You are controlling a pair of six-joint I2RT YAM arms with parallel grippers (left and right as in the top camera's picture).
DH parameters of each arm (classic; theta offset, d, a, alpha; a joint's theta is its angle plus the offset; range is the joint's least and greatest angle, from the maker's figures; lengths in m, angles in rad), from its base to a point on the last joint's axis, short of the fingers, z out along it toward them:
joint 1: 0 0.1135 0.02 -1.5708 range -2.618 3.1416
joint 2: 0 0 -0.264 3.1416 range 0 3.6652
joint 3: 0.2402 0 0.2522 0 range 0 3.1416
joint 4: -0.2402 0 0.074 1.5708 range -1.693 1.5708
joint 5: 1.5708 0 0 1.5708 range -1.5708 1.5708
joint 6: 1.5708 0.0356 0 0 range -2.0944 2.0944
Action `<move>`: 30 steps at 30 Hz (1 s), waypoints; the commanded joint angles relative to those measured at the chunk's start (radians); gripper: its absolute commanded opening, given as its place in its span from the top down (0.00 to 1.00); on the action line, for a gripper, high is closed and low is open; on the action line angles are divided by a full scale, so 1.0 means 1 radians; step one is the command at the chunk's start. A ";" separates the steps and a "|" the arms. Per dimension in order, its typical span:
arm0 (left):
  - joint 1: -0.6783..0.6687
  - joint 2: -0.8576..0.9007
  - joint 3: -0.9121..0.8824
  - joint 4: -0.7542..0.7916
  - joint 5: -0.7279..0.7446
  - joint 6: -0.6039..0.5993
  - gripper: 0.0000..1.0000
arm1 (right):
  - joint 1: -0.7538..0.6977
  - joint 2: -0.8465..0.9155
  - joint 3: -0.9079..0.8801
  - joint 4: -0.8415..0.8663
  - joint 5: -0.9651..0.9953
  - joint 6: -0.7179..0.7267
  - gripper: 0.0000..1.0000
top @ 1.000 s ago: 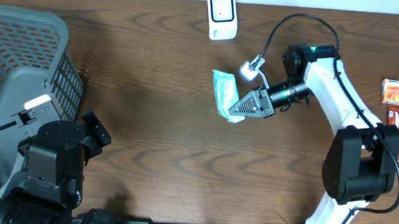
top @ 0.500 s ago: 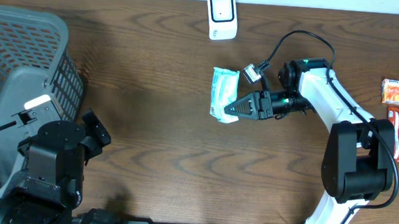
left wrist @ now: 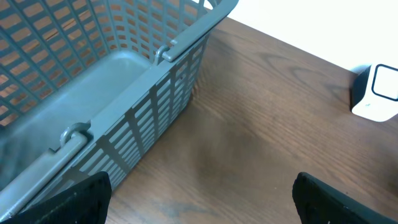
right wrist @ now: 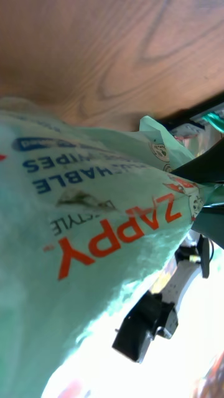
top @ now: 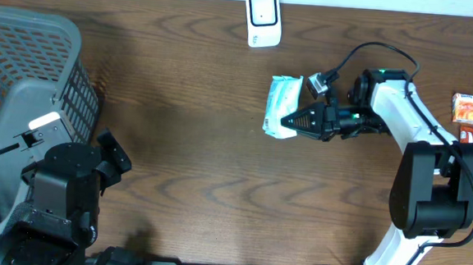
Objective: Scan the item barcode
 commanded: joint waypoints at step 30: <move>0.005 -0.001 -0.002 0.001 -0.013 -0.002 0.07 | 0.195 0.006 0.309 0.734 1.148 0.524 0.99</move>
